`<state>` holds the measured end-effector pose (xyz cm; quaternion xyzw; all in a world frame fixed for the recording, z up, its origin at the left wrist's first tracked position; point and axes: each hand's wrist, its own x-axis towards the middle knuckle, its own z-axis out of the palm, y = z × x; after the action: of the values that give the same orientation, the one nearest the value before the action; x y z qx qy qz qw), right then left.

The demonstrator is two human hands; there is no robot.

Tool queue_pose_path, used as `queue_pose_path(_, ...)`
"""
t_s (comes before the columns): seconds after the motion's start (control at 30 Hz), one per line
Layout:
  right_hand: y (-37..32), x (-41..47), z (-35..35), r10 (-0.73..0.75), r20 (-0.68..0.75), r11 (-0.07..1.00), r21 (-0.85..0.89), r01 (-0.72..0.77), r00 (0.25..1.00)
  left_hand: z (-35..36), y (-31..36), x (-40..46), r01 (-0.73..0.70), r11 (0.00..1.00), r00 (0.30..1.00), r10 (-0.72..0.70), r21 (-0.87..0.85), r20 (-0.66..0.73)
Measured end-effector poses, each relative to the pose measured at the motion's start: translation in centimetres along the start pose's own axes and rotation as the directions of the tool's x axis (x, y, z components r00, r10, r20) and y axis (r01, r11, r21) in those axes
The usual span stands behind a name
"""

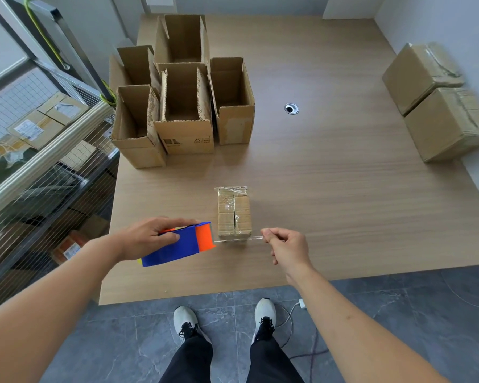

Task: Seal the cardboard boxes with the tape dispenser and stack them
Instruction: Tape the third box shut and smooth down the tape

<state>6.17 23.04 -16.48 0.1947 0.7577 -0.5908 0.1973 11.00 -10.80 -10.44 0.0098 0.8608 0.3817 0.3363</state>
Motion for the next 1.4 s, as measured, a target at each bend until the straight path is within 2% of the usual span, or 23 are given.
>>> queue_pose_path(0.23,1.7,1.5,1.8,0.019,-0.038,0.999,-0.028,-0.02,0.999,-0.4,-0.6,1.8,0.076,0.992,0.997,-0.075,0.099,-0.011)
queue_pose_path(0.37,2.1,2.5,3.2,0.017,-0.005,0.99,-0.137,-0.018,1.0,0.1,-0.3,2.9,0.055,0.986,0.998,-0.05,0.158,-0.034)
queue_pose_path(0.47,1.7,2.9,3.2,0.093,0.018,0.961,-0.263,-0.085,0.996,0.3,-0.3,3.1,0.053,0.986,0.998,-0.047,0.158,-0.041)
queue_pose_path(0.53,1.5,2.9,2.8,-0.002,0.003,0.929,-0.37,0.003,1.0,0.6,-0.3,3.1,0.048,0.99,0.998,-0.042,0.13,-0.043)
queue_pose_path(0.57,1.1,2.5,2.9,-0.134,-0.003,0.903,-0.412,0.12,0.991,0.8,-0.2,3.2,0.041,0.993,0.998,-0.036,0.115,-0.044)
queue_pose_path(0.63,0.1,1.7,3.9,-0.451,0.081,0.766,-0.476,0.432,0.889,1.4,0.2,3.6,0.02,0.996,0.999,-0.017,0.085,-0.043)
queue_pose_path(0.7,-0.1,1.8,5.3,-0.584,0.289,0.529,-0.574,0.626,0.759,2.2,0.7,4.1,0.003,0.999,0.999,-0.002,0.043,-0.041)
queue_pose_path(0.77,0.3,2.7,5.9,-0.523,0.458,0.361,-0.645,0.674,0.719,2.5,0.8,4.2,-0.006,1.0,0.999,0.006,0.006,-0.05)
queue_pose_path(0.87,0.8,3.6,5.6,-0.461,0.514,0.261,-0.701,0.664,0.723,2.8,-0.2,3.8,-0.028,0.999,0.998,0.026,-0.031,-0.056)
queue_pose_path(1.1,0.9,3.7,5.8,-0.414,0.519,0.256,-0.722,0.643,0.748,3.6,-3.5,1.8,-0.016,0.997,0.996,0.01,-0.074,-0.088)
queue_pose_path(1.3,0.5,3.5,5.8,-0.387,0.527,0.287,-0.711,0.642,0.757,4.4,-1.2,4.0,0.058,0.994,0.99,-0.046,0.093,-0.13)
queue_pose_path(1.4,0.2,3.5,5.7,-0.369,0.534,0.292,-0.71,0.641,0.76,4.5,-0.2,5.1,0.095,0.989,0.982,-0.075,0.113,-0.173)
